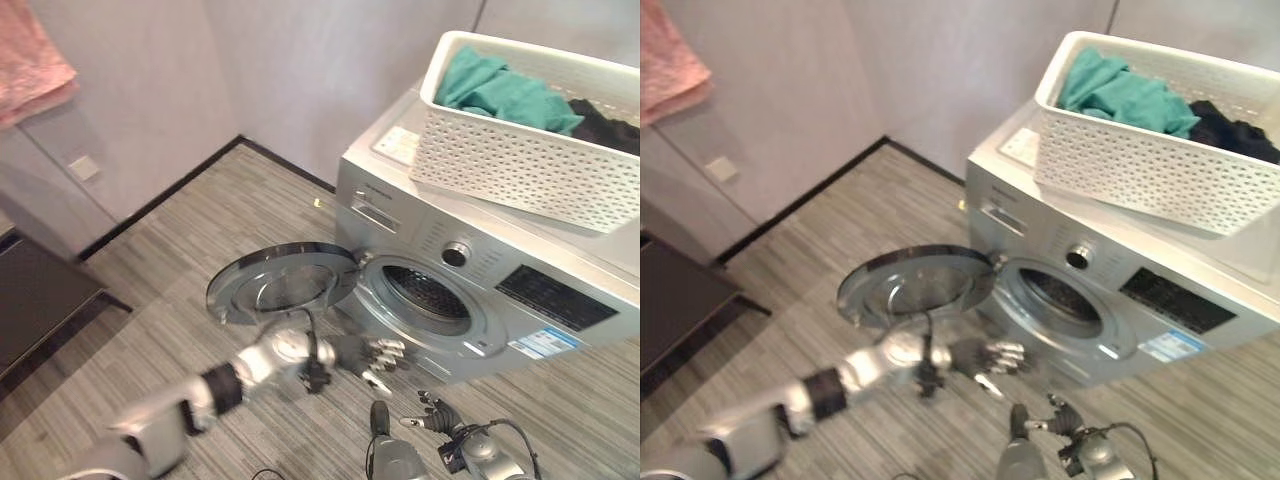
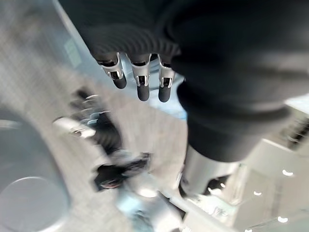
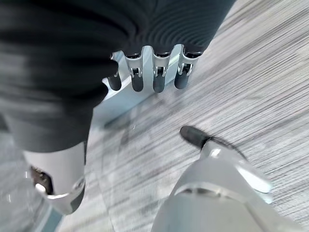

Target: Grab the laundry basket,head to the washer,open it,put in the laundry and shut it.

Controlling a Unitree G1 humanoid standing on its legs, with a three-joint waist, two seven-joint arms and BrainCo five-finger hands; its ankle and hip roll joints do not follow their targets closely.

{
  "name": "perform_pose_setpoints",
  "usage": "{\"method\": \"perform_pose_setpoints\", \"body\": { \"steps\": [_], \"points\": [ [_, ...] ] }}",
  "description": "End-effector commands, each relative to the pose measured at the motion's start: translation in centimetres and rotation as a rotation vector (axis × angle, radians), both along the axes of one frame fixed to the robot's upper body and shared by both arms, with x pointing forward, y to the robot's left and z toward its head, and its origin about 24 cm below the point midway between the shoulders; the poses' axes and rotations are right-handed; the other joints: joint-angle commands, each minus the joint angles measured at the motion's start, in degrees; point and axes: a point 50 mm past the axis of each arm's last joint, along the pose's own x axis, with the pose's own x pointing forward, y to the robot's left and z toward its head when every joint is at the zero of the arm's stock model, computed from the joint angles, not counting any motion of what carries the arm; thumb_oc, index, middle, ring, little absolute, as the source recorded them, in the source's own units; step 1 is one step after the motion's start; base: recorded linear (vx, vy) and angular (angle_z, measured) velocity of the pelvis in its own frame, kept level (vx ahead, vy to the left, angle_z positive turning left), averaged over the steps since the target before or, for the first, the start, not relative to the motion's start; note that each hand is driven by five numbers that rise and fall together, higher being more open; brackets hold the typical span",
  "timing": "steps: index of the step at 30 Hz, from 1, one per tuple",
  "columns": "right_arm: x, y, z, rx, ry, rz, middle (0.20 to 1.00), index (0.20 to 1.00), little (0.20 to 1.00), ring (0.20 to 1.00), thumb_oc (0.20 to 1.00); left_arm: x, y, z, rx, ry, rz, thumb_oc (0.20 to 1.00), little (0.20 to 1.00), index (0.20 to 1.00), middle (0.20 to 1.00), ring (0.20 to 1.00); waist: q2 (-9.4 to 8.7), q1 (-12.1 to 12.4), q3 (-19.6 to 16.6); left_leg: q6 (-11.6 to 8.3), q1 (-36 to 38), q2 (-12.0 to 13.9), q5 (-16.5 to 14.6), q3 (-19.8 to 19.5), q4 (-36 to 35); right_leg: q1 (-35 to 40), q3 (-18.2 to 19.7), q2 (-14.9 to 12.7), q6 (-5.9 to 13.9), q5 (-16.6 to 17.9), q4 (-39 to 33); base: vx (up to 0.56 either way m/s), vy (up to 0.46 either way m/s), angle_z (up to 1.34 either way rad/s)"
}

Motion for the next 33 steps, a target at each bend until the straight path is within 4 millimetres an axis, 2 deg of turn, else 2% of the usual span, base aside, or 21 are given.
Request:
{"method": "perform_pose_setpoints", "body": {
  "steps": [1, 2, 3, 5, 6, 7, 8, 10, 11, 13, 14, 15, 16, 17, 19, 22, 27, 28, 30, 31, 33],
  "points": [
    [0.9, -1.4, 0.7, -0.043, -0.034, -0.061, 1.0, 1.0, 1.0, 1.0, 1.0, 2.0, 3.0, -3.9, 0.51, -0.271, 0.022, 1.0, 1.0, 1.0, 1.0, 1.0, 0.58, -2.17, 0.83, 2.5, 2.99, 0.24, -6.21, -0.5, 0.38, -7.9, 2.41, -0.29, 3.64, -4.15, 6.02, -0.03, 0.002, -0.33],
    [0.9, -1.5, 0.7, -0.046, -0.035, -0.06, 1.0, 1.0, 1.0, 1.0, 1.0, 2.0, 2.8, -3.9, 0.509, -0.275, 0.022, 1.0, 1.0, 1.0, 1.0, 1.0, 0.72, -2.21, 0.82, 2.51, 2.96, 0.22, -6.21, -0.49, 0.38, -7.96, 2.44, -0.3, 3.64, -4.16, 6.06, -0.05, -0.01, -0.32],
    [1.5, -1.7, 1.3, -0.05, -0.071, -0.081, 1.0, 1.0, 1.0, 1.0, 1.0, 2.2, 5.6, -5.3, 0.75, -0.379, 0.033, 1.0, 1.0, 1.0, 1.0, 1.0, 0.14, -2.69, 1.28, 2.59, 2.44, 0.17, -5.99, -0.58, 0.38, -8.77, 2.71, -0.17, 3.42, -3.88, 6.21, -0.03, -0.01, -0.23],
    [1.9, -1.8, 1.7, -0.048, -0.104, -0.09, 1.0, 1.0, 1.0, 1.0, 1.0, 2.7, 6.5, -5.3, 0.82, -0.442, 0.032, 1.0, 1.0, 1.0, 1.0, 1.0, -0.1, -2.84, 1.7, 2.61, 1.93, 0.15, -5.75, -0.83, 0.38, -9.18, 2.65, -0.27, 3.37, -3.74, 6.32, -0.06, -0.028, -0.18],
    [2.6, -1.7, 2.6, -0.033, -0.175, -0.129, 1.0, 1.0, 1.0, 1.0, 1.0, 4.3, 7.8, -4.2, 0.832, -0.499, 0.195, 1.0, 1.0, 1.0, 1.0, 1.0, -0.78, -2.73, 2.52, 2.66, 0.81, -0.13, -5.4, -1.31, 0.38, -9.69, 2.38, -0.61, 3.34, -3.19, 6.14, -0.08, -0.035, -0.09],
    [2.6, -1.7, 2.6, -0.033, -0.176, -0.128, 1.0, 1.0, 1.0, 1.0, 1.0, 4.4, 7.8, -4.2, 0.831, -0.5, 0.196, 1.0, 1.0, 1.0, 1.0, 1.0, -0.77, -2.82, 2.52, 2.67, 0.77, -0.16, -5.38, -1.36, 0.38, -9.71, 2.35, -0.65, 3.35, -3.18, 6.14, -0.08, -0.045, -0.02],
    [2.6, -1.6, 2.9, -0.023, -0.206, -0.145, 1.0, 1.0, 1.0, 1.0, 1.0, 5.2, 8.5, -3.5, 0.821, -0.537, 0.294, 1.0, 1.0, 1.0, 1.0, 1.0, -1.01, -2.62, 2.81, 2.59, 0.1, -0.19, -5.14, -1.61, 0.38, -9.96, 1.96, -0.94, 3.37, -2.96, 6.06, -0.06, -0.037, 0.08],
    [2.6, -1.4, 3.4, 0.002, -0.263, -0.176, 1.0, 1.0, 1.0, 1.0, 1.0, 6.9, 10.1, -2.0, 0.812, -0.585, 0.469, 1.0, 1.0, 1.0, 1.0, 1.0, -1.66, -2.48, 3.79, 2.5, -1.65, -0.37, -4.46, -2.33, 0.38, -10.31, 1.27, -1.39, 3.39, -2.34, 5.62, -0.1, -0.052, 0.21],
    [2.6, -1.1, 3.8, 0.015, -0.297, -0.18, 1.0, 1.0, 1.0, 1.0, 1.0, 7.5, 11.6, -1.5, 0.82, -0.577, 0.555, 1.0, 1.0, 1.0, 1.0, 1.0, -2.4, -3.0, 4.31, 2.33, -2.83, -0.39, -4.12, -2.52, 0.38, -10.95, 1.31, -1.38, 3.53, -1.77, 5.03, -0.08, -0.039, 0.18],
    [2.4, -1.2, 4.0, 0.013, -0.307, -0.177, 1.0, 1.0, 1.0, 1.0, 1.0, 8.3, 13.7, -0.7, 0.836, -0.583, 0.633, 1.0, 1.0, 1.0, 1.0, 1.0, -2.97, -3.46, 4.22, 2.2, -4.0, -0.42, -3.94, -2.38, 0.38, -11.73, 1.48, -1.22, 3.63, -1.18, 4.48, -0.03, -0.016, 0.03],
    [2.4, -1.2, 3.9, 0.013, -0.307, -0.176, 1.0, 1.0, 1.0, 1.0, 1.0, 8.3, 13.7, -0.7, 0.836, -0.583, 0.633, 1.0, 1.0, 1.0, 1.0, 1.0, -2.99, -3.48, 4.18, 2.2, -4.05, -0.43, -3.93, -2.37, 0.38, -11.78, 1.49, -1.23, 3.63, -1.16, 4.47, 0.0, 0.0, 0.0],
    [1.8, -1.5, 3.7, 0.004, -0.29, -0.18, 1.0, 1.0, 1.0, 1.0, 1.0, 8.7, 15.1, -0.1, 0.808, -0.565, 0.712, 1.0, 1.0, 1.0, 1.0, 1.0, -3.08, -3.45, 4.26, 2.12, -4.39, -0.43, -4.0, -2.39, 0.38, -12.01, 1.51, -1.23, 3.75, -1.02, 4.36, 0.0, 0.0, 0.0],
    [1.5, -1.7, 3.5, -0.004, -0.281, -0.186, 1.0, 1.0, 1.0, 1.0, 1.0, 9.0, 15.2, 0.3, 0.763, -0.571, 0.735, 1.0, 1.0, 1.0, 1.0, 1.0, -3.02, -3.31, 4.32, 2.08, -4.42, -0.36, -4.06, -2.4, 0.38, -11.96, 1.47, -1.37, 3.82, -1.04, 4.36, 0.01, -0.008, -0.03],
    [1.5, -1.7, 3.5, -0.003, -0.281, -0.186, 1.0, 1.0, 1.0, 1.0, 1.0, 9.0, 15.2, 0.3, 0.763, -0.571, 0.735, 1.0, 1.0, 1.0, 1.0, 1.0, -3.04, -3.32, 4.31, 2.08, -4.42, -0.36, -4.06, -2.4, 0.38, -11.95, 1.47, -1.37, 3.83, -1.04, 4.36, 0.0, 0.0, 0.0],
    [0.5, -2.0, 3.0, -0.011, -0.251, -0.208, 1.0, 1.0, 1.0, 1.0, 1.0, 9.0, 15.3, 0.6, 0.609, -0.488, 0.872, 1.0, 1.0, 1.0, 1.0, 1.0, -2.78, -2.75, 4.52, 2.1, -4.3, -0.45, -4.17, -2.47, 0.38, -11.55, 1.27, -1.78, 3.95, -1.09, 4.33, 0.0, 0.0, 0.0],
    [-0.4, -2.0, 2.2, 0.006, -0.216, -0.246, 1.0, 1.0, 1.0, 1.0, 1.0, 8.6, 14.9, 0.3, 0.474, -0.404, 0.955, 1.0, 1.0, 1.0, 1.0, 1.0, -2.45, -1.89, 4.68, 2.27, -4.07, -0.63, -4.28, -2.61, 0.38, -11.29, 1.25, -1.96, 3.88, -1.06, 4.44, 0.01, -0.003, 0.01],
    [-1.6, -2.4, 0.9, 0.043, -0.152, -0.354, 1.0, 1.0, 1.0, 1.0, 1.0, 6.7, 15.2, -1.7, 0.441, -0.305, 0.985, 1.0, 1.0, 1.0, 1.0, 1.0, -2.03, -1.16, 4.05, 2.27, -3.17, -0.67, -4.69, -2.01, 0.38, -11.03, 1.79, -1.73, 3.77, -1.15, 4.57, 0.02, -0.005, 0.02],
    [-2.2, -3.4, 0.5, 0.06, -0.142, -0.468, 1.0, 1.0, 1.0, 1.0, 1.0, 6.2, 15.8, -2.2, 0.439, -0.275, 1.028, 1.0, 1.0, 1.0, 1.0, 1.0, -1.85, -1.06, 3.48, 1.94, -2.69, -0.31, -4.71, -1.38, 0.38, -10.92, 2.05, -1.45, 3.69, -1.53, 4.75, 0.04, -0.021, 0.01],
    [-2.4, -3.9, 0.4, 0.069, -0.141, -0.532, 1.0, 1.0, 1.0, 1.0, 1.0, 5.9, 16.1, -2.5, 0.438, -0.258, 1.049, 1.0, 1.0, 1.0, 1.0, 1.0, -1.79, -1.06, 3.23, 1.79, -2.48, -0.13, -4.77, -1.16, 0.38, -10.89, 2.32, -1.25, 3.62, -1.65, 4.78, 0.05, -0.04, -0.02],
    [-2.8, -5.6, 0.4, 0.099, -0.16, -0.712, 1.0, 1.0, 1.0, 1.0, 1.0, 4.8, 17.4, -3.4, 0.444, -0.211, 1.122, 1.0, 1.0, 1.0, 1.0, 1.0, -1.41, -0.83, 2.4, 1.38, -1.7, 0.79, -4.72, -0.41, 0.38, -10.72, 2.62, -0.58, 3.3, -2.39, 4.99, 0.07, -0.053, -0.05],
    [-2.9, -6.3, 0.6, 0.105, -0.173, -0.757, 1.0, 1.0, 1.0, 1.0, 1.0, 4.3, 17.7, -3.8, 0.442, -0.202, 1.146, 1.0, 1.0, 1.0, 1.0, 1.0, -1.19, -0.59, 2.13, 1.23, -1.26, 1.2, -4.71, -0.09, 0.38, -10.5, 2.64, -0.19, 3.13, -2.85, 5.11, 0.06, -0.054, -0.11]
  ]
}}
